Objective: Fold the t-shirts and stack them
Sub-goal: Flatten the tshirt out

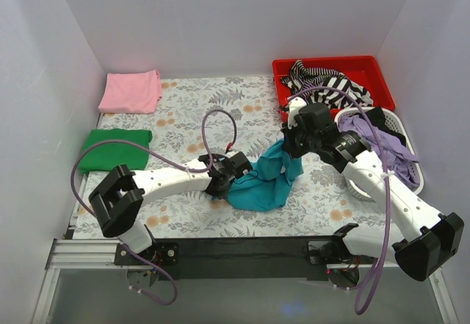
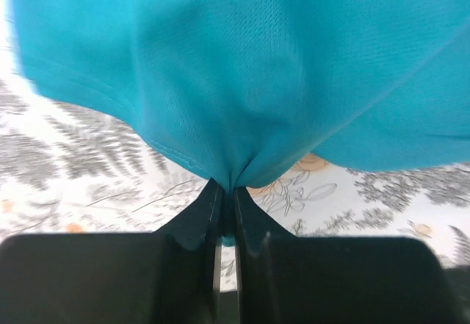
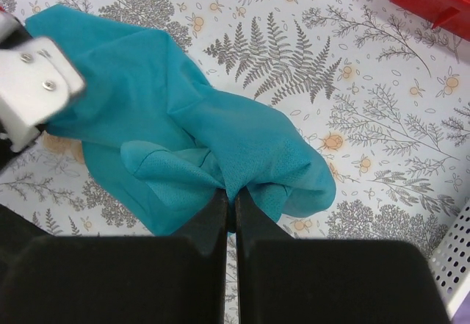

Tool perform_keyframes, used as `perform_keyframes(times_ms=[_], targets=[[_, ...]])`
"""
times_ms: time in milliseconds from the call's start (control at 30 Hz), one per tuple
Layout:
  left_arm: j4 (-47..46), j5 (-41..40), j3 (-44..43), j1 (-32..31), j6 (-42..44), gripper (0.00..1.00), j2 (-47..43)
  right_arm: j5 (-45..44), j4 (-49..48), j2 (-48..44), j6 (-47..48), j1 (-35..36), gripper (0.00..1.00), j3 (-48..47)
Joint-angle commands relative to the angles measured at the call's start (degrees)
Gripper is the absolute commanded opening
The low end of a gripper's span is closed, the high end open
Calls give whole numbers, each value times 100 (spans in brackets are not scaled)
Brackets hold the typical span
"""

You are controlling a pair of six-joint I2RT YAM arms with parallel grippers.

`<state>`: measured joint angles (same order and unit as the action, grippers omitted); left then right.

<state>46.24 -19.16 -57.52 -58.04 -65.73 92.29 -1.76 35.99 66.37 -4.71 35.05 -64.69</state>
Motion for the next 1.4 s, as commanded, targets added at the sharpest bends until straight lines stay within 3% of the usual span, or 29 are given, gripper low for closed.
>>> perform_keyframes(times_ms=[0,233,367,533,800,867,1033,1100,1300,1367], targets=[[1148,-886,-1415,-23,104,0,-948,-79,-5,-220,-4,20,1,-578],[2792,-1597,-4088,-5,70,0,-1292,536,540,-256,216,28,1,-1554],[3356,-2337,-4697,-5,-396,0,-1599,484,567,-589,225,20,1,-1819],[3348,-2680,-5059,30,-905,0,-2591,-745,699,-1151,49,20,1,-2100],[3339,-3050,-5085,117,-958,0,-3243,-3318,1138,-1863,-162,20,1,-2162],[3348,-3129,-5155,135,-1029,0,-3436,-3366,1191,-1961,-205,20,1,-2241],[3348,-2831,-5445,302,-669,0,-3630,-3120,1349,-2216,-101,20,1,-2548],[3339,-2647,-5568,459,-485,0,-3700,-2588,1621,-2146,-4,20,1,-2803],[3348,-346,-6631,636,184,0,-3481,-128,1746,-2093,409,20,1,-3331],[3339,129,-6903,636,114,0,-3534,131,1658,-2128,409,28,1,-3462]])
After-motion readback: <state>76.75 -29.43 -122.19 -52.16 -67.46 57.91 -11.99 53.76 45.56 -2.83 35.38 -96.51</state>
